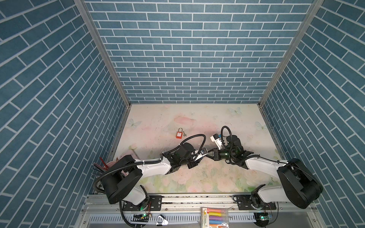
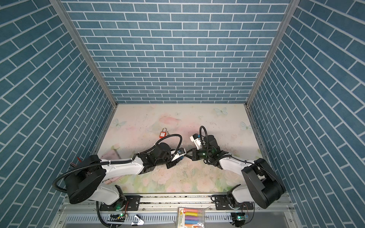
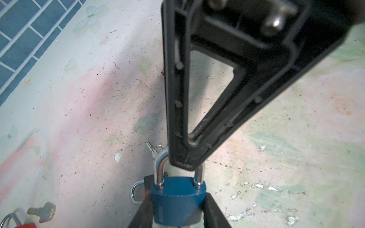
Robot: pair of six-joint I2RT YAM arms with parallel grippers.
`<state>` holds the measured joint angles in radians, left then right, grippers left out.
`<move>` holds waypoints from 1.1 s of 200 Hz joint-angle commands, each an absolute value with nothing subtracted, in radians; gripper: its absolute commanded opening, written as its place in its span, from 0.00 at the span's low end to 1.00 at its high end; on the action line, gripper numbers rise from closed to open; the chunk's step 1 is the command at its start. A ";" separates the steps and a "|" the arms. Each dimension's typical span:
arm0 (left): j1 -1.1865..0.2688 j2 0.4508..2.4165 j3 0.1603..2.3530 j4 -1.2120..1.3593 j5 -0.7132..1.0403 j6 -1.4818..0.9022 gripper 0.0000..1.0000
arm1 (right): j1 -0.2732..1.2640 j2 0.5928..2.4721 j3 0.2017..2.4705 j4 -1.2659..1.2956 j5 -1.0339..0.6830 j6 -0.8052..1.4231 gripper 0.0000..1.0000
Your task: Lock with the key
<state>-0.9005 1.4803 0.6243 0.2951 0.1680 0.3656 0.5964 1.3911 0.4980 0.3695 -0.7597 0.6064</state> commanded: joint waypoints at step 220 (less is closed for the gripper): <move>-0.905 1.409 0.728 0.848 0.151 0.252 0.00 | 0.681 1.480 0.493 0.229 -0.758 0.646 0.00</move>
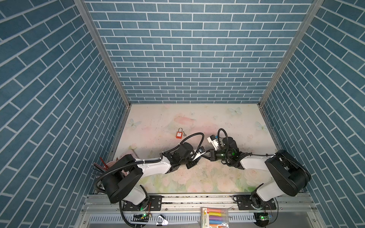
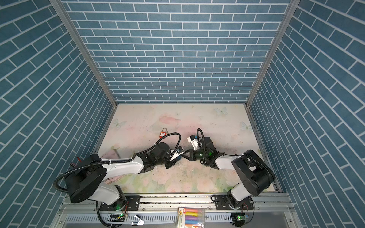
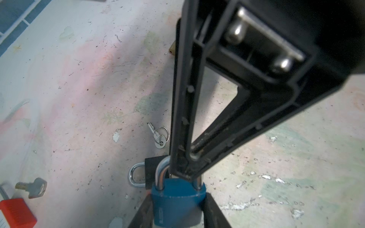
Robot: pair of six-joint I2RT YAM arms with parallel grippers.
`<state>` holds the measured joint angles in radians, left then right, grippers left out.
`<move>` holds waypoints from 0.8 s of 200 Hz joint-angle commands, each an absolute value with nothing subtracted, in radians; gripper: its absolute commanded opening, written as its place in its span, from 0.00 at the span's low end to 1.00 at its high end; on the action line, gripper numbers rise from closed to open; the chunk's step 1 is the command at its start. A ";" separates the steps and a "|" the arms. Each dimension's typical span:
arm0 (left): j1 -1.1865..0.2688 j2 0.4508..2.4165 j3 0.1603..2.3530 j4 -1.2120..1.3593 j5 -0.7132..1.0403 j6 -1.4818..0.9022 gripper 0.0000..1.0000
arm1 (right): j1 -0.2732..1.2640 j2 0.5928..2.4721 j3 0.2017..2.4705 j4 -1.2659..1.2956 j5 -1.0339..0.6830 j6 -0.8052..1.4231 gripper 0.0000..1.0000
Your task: Lock with the key
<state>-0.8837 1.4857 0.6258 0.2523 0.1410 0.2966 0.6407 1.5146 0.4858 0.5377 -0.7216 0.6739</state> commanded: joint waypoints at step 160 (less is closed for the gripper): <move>-0.776 1.463 0.754 0.552 0.089 -0.840 0.00 | 0.569 0.725 0.263 0.581 -0.314 0.385 0.49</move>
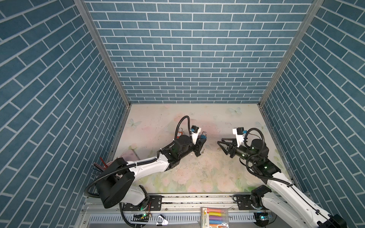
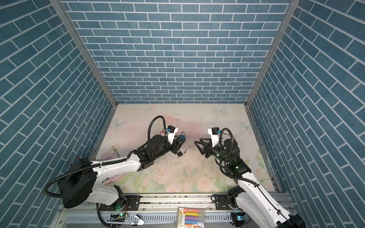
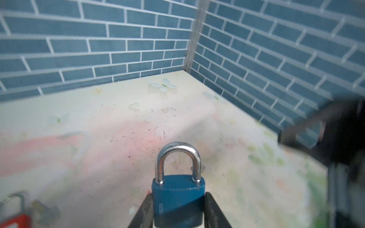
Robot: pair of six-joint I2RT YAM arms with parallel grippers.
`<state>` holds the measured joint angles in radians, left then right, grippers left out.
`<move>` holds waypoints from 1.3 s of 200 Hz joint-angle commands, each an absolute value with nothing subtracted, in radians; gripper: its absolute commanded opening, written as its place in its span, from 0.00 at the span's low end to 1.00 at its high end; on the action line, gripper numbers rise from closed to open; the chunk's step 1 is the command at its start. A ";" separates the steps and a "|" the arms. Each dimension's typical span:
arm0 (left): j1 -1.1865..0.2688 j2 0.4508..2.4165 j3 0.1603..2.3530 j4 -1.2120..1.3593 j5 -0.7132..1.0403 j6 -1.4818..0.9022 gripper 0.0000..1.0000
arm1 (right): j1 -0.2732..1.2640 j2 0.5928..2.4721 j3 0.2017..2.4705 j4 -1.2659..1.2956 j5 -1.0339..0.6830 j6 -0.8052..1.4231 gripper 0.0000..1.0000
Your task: Lock with the key
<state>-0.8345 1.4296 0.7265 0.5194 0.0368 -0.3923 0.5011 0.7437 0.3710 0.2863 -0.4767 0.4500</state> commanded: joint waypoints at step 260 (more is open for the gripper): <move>-0.729 1.601 0.726 0.681 0.241 -1.262 0.00 | 0.655 1.431 0.411 0.908 -0.394 0.487 0.17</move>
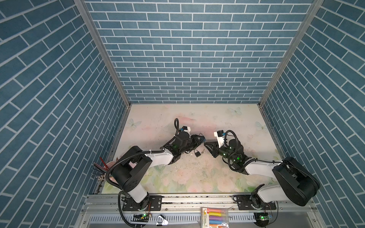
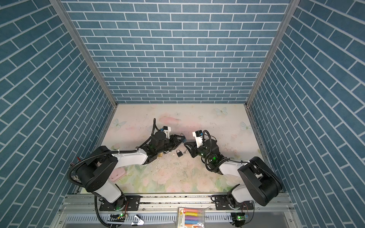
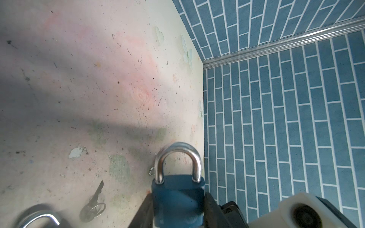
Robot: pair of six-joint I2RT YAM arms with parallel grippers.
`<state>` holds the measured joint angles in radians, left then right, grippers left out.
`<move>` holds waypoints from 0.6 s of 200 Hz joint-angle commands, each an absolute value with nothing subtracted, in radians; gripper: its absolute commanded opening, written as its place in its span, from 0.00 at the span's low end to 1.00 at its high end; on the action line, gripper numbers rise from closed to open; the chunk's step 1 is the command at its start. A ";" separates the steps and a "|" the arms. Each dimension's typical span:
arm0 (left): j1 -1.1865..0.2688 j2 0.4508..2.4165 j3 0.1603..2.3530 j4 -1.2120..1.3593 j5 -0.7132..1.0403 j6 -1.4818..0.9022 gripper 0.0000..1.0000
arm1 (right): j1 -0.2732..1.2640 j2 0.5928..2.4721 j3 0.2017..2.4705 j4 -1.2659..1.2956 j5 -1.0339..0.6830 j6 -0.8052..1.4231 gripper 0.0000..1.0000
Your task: Lock with the key
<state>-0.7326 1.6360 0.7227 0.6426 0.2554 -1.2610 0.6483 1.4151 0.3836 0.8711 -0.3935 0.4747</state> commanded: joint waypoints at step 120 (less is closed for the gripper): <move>-0.723 1.609 0.745 0.663 0.251 -1.254 0.00 | 0.655 1.444 0.430 0.880 -0.389 0.470 0.00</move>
<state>-0.7284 1.6264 0.7227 0.6403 0.2443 -1.2602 0.6453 1.4425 0.4007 0.8700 -0.3672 0.4767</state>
